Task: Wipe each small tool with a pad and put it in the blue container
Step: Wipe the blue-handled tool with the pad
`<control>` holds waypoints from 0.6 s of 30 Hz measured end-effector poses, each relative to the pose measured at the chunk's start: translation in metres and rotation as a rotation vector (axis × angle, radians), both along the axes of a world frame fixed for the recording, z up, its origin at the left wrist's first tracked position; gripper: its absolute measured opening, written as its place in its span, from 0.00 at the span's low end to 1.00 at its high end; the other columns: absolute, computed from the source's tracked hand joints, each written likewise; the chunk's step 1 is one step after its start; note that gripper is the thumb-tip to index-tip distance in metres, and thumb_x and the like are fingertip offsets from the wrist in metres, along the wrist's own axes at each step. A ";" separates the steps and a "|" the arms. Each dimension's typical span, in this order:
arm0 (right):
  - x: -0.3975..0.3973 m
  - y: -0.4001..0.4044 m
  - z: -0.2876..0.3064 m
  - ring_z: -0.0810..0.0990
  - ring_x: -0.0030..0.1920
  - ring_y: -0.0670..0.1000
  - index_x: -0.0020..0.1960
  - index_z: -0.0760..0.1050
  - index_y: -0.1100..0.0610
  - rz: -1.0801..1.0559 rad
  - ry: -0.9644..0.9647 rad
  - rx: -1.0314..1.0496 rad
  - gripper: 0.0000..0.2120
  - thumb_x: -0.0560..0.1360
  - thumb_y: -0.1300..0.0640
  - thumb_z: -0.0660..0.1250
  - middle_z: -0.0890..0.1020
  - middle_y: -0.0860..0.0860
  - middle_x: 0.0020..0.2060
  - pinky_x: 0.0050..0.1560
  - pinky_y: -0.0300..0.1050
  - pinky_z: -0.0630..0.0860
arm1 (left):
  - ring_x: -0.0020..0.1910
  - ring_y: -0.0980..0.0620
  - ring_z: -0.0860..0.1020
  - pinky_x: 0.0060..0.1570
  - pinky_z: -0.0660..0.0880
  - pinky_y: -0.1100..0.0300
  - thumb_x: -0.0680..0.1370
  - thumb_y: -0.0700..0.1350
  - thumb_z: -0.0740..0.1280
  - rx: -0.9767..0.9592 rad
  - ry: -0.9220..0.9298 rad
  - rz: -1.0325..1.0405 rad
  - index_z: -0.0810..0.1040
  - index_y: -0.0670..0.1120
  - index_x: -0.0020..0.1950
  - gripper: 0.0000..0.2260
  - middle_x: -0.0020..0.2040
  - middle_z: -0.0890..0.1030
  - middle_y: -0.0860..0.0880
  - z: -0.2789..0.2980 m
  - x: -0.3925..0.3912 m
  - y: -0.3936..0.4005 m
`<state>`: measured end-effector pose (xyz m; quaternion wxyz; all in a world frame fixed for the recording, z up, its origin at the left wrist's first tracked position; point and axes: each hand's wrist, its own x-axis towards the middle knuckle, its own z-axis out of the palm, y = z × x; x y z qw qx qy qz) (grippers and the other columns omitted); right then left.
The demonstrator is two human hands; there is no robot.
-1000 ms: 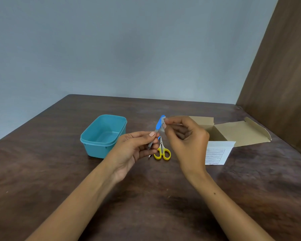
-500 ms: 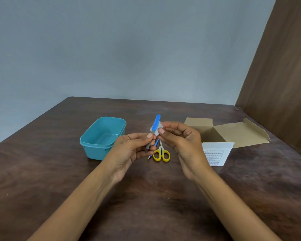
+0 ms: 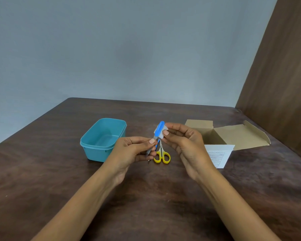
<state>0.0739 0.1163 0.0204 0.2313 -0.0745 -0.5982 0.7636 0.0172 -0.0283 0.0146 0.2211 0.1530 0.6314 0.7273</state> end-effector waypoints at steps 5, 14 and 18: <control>-0.001 0.005 0.002 0.84 0.44 0.48 0.45 0.81 0.58 0.035 0.046 -0.078 0.09 0.71 0.70 0.67 0.86 0.51 0.40 0.49 0.40 0.80 | 0.35 0.54 0.82 0.36 0.80 0.64 0.71 0.41 0.70 -0.035 -0.030 -0.058 0.84 0.41 0.46 0.07 0.36 0.84 0.46 0.000 -0.001 0.000; -0.008 0.011 -0.007 0.81 0.43 0.44 0.45 0.82 0.55 -0.359 0.201 0.824 0.12 0.73 0.70 0.67 0.84 0.50 0.43 0.46 0.34 0.76 | 0.30 0.58 0.81 0.32 0.78 0.68 0.72 0.37 0.72 -0.125 0.264 0.171 0.84 0.43 0.43 0.03 0.32 0.84 0.50 -0.005 0.001 0.005; -0.012 0.009 -0.014 0.80 0.39 0.50 0.47 0.83 0.60 -0.507 0.205 1.227 0.11 0.70 0.70 0.66 0.82 0.55 0.43 0.40 0.28 0.68 | 0.34 0.56 0.82 0.38 0.80 0.64 0.71 0.38 0.72 -0.189 0.387 0.209 0.84 0.43 0.46 0.05 0.36 0.85 0.47 -0.010 0.000 0.007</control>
